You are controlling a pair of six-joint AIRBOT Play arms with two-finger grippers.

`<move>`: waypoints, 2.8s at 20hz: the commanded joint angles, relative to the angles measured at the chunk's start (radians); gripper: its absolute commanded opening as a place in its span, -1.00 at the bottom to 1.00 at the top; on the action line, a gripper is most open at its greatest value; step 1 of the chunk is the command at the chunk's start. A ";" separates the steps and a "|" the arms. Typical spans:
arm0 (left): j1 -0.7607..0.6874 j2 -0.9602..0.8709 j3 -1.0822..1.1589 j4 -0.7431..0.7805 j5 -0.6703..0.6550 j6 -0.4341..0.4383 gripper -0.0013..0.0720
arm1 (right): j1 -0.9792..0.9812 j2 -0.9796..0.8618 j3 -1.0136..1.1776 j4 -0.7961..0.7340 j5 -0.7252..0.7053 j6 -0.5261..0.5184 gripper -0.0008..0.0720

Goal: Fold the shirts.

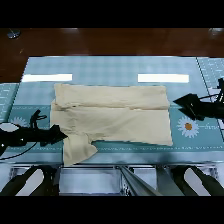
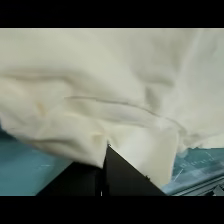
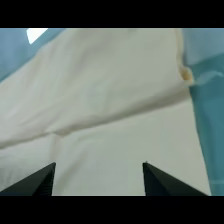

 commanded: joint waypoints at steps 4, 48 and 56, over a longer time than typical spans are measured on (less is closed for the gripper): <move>-0.010 -0.003 0.107 -0.032 -0.061 0.044 -0.91 | -0.009 0.000 -0.128 -0.437 0.302 0.148 0.73; -0.127 -0.702 0.969 -0.144 0.051 -0.035 -0.91 | 0.198 -0.756 0.589 0.108 -0.097 -0.036 -0.92; -0.076 -0.721 1.048 -0.035 -0.162 -0.091 0.94 | 0.123 -0.762 0.649 0.068 -0.056 -0.037 0.73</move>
